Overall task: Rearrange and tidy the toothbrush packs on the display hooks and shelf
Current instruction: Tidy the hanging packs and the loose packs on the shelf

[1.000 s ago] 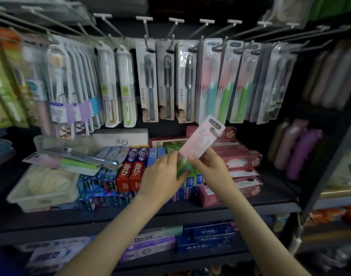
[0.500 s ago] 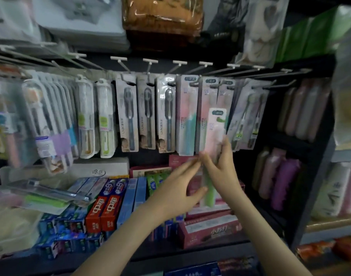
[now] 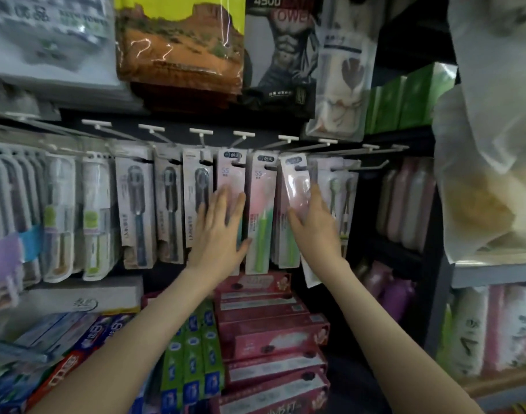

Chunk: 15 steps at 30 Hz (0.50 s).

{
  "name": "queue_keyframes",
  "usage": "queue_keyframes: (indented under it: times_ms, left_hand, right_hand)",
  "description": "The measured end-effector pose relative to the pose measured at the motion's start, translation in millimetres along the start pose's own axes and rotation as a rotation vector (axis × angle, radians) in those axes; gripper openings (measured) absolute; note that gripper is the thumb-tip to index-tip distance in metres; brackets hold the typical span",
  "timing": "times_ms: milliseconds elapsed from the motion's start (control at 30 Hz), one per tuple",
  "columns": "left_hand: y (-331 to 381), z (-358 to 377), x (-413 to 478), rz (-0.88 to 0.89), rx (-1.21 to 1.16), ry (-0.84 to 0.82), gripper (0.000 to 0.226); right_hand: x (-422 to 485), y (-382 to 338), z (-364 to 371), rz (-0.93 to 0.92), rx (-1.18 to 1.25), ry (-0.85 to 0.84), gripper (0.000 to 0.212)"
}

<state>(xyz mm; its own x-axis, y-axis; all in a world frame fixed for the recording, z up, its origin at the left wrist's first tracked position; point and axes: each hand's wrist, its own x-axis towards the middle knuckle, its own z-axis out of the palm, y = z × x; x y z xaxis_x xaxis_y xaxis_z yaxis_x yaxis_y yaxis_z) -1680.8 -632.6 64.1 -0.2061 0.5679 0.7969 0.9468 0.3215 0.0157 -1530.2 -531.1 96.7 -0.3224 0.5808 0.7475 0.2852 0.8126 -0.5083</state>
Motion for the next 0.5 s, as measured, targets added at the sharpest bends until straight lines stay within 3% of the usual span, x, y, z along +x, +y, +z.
queue_keyframes:
  times_ms: [167, 300, 367, 433, 500]
  left_hand:
    - [3, 7, -6, 0.001, 0.012, -0.006, 0.08]
    - [-3, -3, -29, 0.008, -0.01, 0.02, 0.072]
    - [-9, -13, -51, -0.009, -0.015, 0.032, 0.069]
    - [-21, -23, -80, -0.037, 0.012, 0.043, 0.067]
    - [-36, -35, -114, -0.073, 0.062, 0.041, 0.064]
  right_hand:
    - [19, -4, 16, 0.118, -0.039, -0.016, 0.063]
    - [15, -4, 27, 0.122, 0.008, 0.007, 0.08]
    - [-1, -10, 34, 0.07, 0.003, 0.127, 0.084]
    - [-27, -27, 47, -0.083, 0.068, 0.219, 0.074]
    - [-57, -53, 69, -0.217, 0.186, 0.12, 0.062]
